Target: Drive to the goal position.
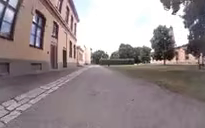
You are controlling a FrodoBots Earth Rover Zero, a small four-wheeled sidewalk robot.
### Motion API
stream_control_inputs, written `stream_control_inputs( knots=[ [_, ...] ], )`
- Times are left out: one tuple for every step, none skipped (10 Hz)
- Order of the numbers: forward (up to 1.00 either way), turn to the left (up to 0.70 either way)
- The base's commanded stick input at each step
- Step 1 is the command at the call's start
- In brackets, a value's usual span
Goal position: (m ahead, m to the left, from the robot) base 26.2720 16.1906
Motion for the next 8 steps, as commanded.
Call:
stream_control_inputs(
  knots=[
    [0.85, 0.01],
    [0.85, 0.01],
    [0.85, 0.01],
    [0.85, 0.01],
    [0.85, 0.01],
    [0.85, 0.01],
    [0.85, 0.01],
    [0.85, 0.01]
  ],
)
